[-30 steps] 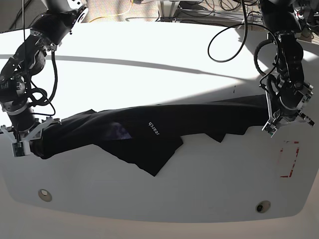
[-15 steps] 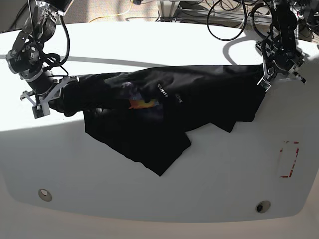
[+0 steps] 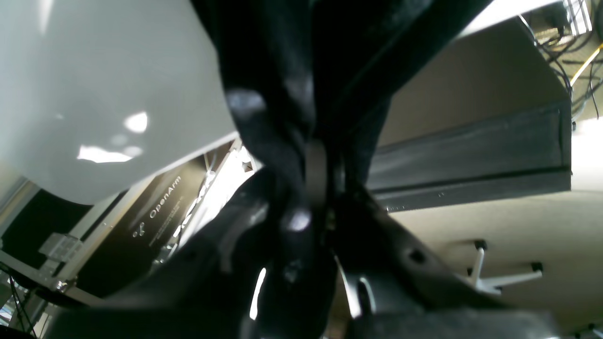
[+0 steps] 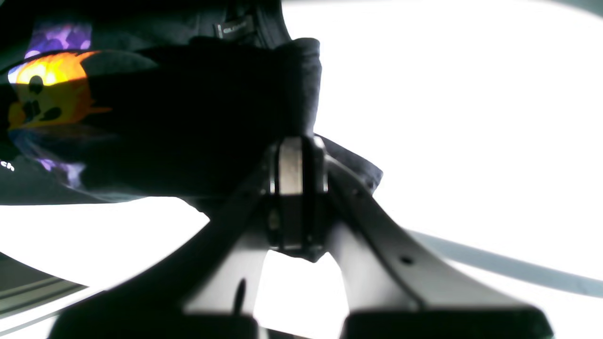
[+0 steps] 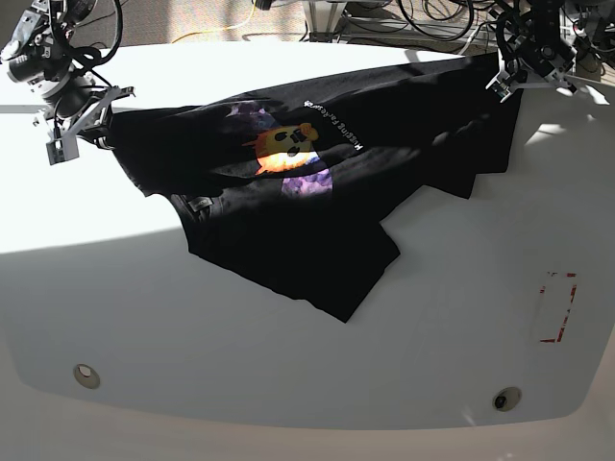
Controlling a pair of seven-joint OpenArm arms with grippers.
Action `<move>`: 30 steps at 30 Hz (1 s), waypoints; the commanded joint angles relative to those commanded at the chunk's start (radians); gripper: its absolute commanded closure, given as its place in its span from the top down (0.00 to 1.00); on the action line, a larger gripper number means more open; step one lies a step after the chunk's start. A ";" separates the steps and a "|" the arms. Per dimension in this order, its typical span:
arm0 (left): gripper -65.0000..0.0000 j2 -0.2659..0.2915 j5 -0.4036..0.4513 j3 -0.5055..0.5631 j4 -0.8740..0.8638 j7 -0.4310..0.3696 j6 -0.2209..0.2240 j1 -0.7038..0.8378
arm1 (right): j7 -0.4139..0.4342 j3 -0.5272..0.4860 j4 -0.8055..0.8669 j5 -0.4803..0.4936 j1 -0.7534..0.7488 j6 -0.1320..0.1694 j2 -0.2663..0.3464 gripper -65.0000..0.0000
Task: Layout the t-shirt on the table in an organized manner, then fold the t-shirt properly
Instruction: 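Pull the held t-shirt back toward the robot and lay it flat, then swing the held t-shirt forward again with both grippers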
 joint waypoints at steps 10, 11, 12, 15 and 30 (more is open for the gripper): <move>0.00 -0.031 0.000 0.002 0.002 -0.094 0.000 -0.147 | 0.003 0.110 0.000 0.157 0.000 0.006 0.000 0.00; 0.00 -0.031 0.000 0.002 0.002 -0.095 0.000 -0.192 | 0.003 0.121 0.000 0.181 0.023 0.006 0.002 0.00; 0.00 -0.031 0.000 0.002 0.002 -0.095 0.000 -0.235 | 0.003 0.127 0.000 0.196 0.038 0.006 0.002 0.00; 0.00 -0.012 -0.002 0.002 0.002 -0.095 0.000 -0.336 | 0.003 0.141 0.000 0.227 0.075 0.006 0.003 0.00; 0.00 0.112 0.003 -0.058 0.003 -0.097 0.000 -0.750 | 0.003 0.155 -0.003 0.292 0.428 0.008 0.068 0.00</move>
